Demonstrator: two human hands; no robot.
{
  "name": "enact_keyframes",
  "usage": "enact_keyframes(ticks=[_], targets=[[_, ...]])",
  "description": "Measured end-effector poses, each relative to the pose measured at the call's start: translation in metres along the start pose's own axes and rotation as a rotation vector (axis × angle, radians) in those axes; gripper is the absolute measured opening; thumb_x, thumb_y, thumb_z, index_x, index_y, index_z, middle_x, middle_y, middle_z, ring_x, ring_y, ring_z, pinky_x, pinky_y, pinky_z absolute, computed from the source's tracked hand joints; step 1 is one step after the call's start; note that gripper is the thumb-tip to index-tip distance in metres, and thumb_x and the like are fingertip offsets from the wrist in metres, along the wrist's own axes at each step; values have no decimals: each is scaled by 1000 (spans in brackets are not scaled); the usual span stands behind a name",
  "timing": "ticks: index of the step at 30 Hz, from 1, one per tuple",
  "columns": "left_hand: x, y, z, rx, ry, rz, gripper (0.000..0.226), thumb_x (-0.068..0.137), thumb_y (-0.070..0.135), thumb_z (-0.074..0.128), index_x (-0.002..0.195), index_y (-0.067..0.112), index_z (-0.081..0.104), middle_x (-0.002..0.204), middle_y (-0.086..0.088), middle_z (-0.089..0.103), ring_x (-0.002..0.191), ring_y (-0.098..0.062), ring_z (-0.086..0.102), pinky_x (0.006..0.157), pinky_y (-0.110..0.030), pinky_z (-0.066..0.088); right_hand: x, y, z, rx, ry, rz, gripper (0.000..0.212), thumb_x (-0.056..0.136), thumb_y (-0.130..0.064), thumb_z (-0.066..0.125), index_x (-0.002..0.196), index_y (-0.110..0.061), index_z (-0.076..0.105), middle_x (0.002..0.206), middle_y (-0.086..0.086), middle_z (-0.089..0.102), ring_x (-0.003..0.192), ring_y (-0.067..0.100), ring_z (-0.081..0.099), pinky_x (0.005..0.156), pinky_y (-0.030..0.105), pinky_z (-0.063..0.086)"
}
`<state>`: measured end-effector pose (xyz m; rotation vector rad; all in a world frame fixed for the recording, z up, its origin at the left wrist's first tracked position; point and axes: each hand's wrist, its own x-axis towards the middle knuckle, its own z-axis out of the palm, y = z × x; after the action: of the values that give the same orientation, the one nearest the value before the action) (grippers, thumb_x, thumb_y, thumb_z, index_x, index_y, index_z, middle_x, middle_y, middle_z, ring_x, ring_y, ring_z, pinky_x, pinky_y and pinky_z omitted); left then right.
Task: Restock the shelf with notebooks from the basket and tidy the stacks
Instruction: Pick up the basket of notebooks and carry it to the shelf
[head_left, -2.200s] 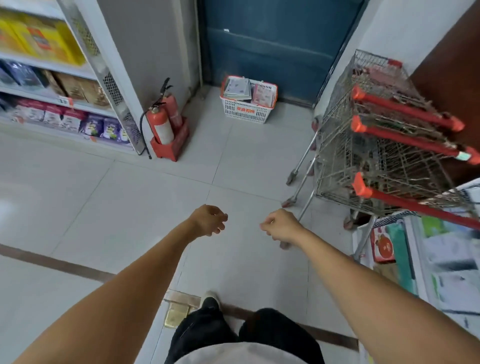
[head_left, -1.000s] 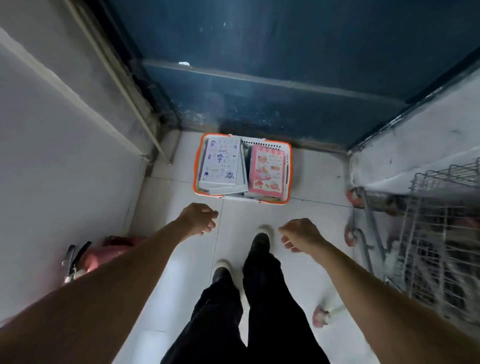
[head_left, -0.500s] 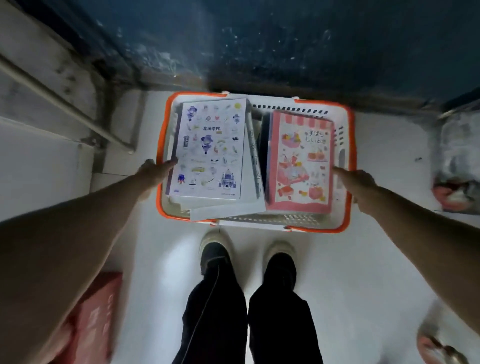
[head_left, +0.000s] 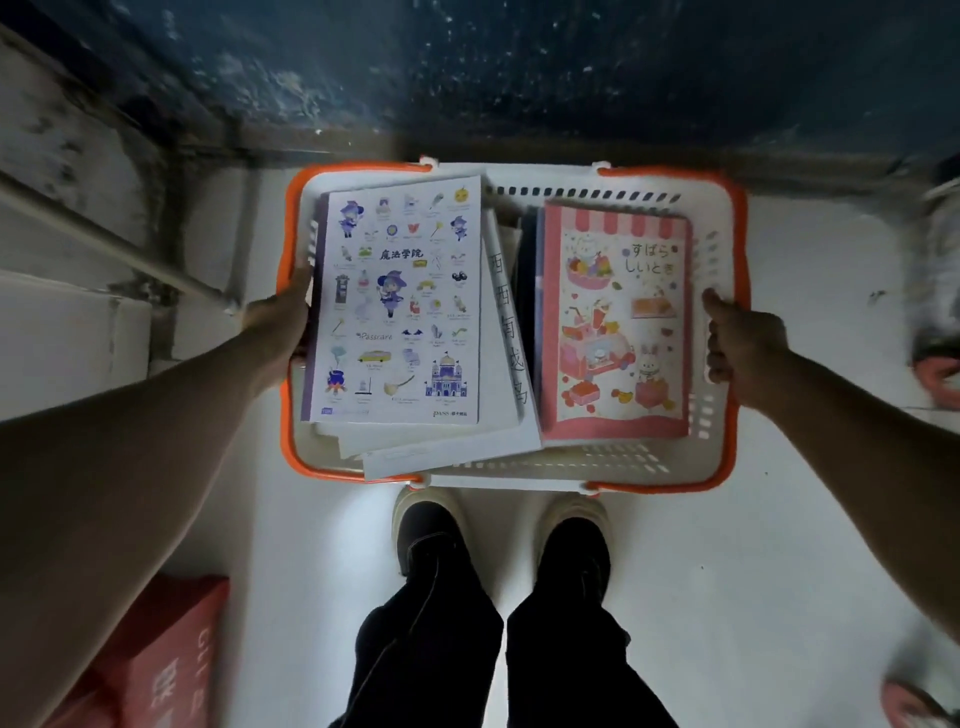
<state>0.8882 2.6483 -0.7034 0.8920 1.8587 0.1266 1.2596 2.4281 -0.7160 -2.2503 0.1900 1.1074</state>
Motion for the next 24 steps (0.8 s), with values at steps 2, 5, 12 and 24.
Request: enact_keyframes(ticks=[2,5,12,24], targets=[[-22,1,-5,24,-18,21,57,78,75,55,81,19,59,75,-1,64,71,-22,65,64,-33,48,-22,9,-14,31,13,9,37,91,-47,64,72,-18,50,56,0,45,43,15,38,44,28,34],[-69,-12,-29,104,-74,50,61,72,75,61,97,19,68,88,-4,72,77,-21,69,68,-32,53,-82,31,-52,24,42,31,36,92,-46,64,72,-19,50,57,0,48,44,16,41,45,27,35],[-238,18,-79,334,-236,87,63,66,83,56,73,22,62,59,2,61,51,-17,55,59,-29,45,-281,113,-175,227,158,262,24,94,-34,63,89,-11,60,65,-2,53,52,15,50,47,26,41],[-536,-19,-36,922,-491,416,57,85,61,57,69,6,54,65,-12,55,54,-25,51,51,-26,38,-627,381,-266,818,539,767,25,84,-14,61,60,-11,53,47,3,39,36,15,33,44,26,28]])
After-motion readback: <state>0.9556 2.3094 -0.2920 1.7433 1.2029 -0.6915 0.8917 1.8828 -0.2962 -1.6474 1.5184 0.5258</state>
